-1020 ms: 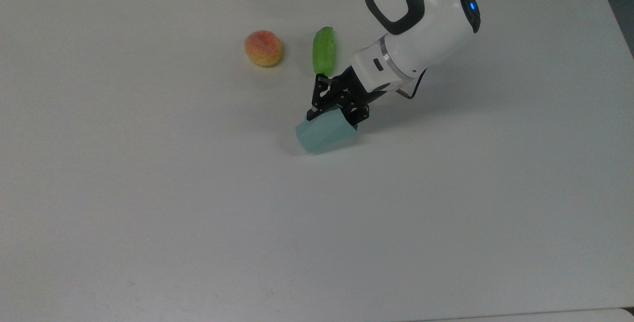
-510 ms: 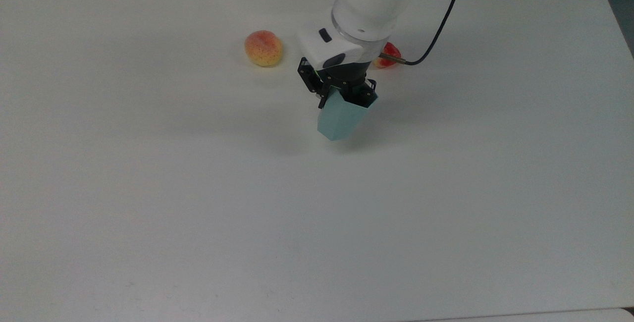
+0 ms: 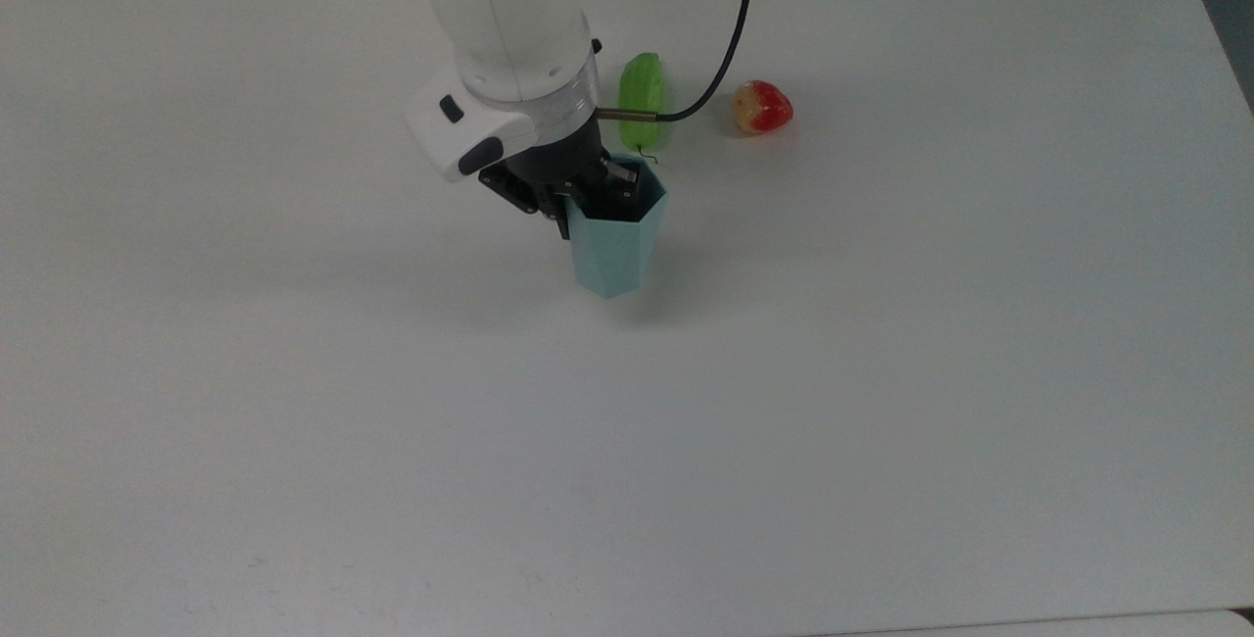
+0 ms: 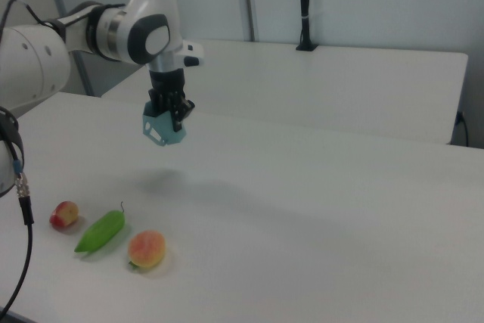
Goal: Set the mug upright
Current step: 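Rotate the held mug upward so its base rests on the table, then open the gripper and lift it away from the mug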
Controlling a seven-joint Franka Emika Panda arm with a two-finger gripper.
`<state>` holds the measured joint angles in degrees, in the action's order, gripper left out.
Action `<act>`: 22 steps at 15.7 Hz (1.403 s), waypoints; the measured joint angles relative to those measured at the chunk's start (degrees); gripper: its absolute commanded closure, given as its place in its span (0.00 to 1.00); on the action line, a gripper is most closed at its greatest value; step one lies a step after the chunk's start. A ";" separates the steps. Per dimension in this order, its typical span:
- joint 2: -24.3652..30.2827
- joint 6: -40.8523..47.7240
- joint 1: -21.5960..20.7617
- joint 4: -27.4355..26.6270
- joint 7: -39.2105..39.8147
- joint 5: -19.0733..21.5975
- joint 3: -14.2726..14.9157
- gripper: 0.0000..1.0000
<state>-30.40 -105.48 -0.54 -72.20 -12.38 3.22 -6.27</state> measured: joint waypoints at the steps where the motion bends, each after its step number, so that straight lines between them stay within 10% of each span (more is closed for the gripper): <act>1: -1.05 -0.06 0.36 0.27 1.01 0.00 -0.01 1.00; 9: -7.88 -0.34 1.07 0.98 8.47 0.00 -0.06 1.00; 11: -8.32 -0.34 0.99 0.98 9.04 0.00 -0.15 0.82; 14: -8.69 -0.34 0.16 0.76 9.24 -0.14 -0.43 0.04; 22: -7.48 -0.37 -1.91 1.63 8.09 -2.01 -0.46 0.00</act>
<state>-37.88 -105.85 -2.45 -70.57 -4.30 1.21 -6.73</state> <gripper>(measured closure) 0.022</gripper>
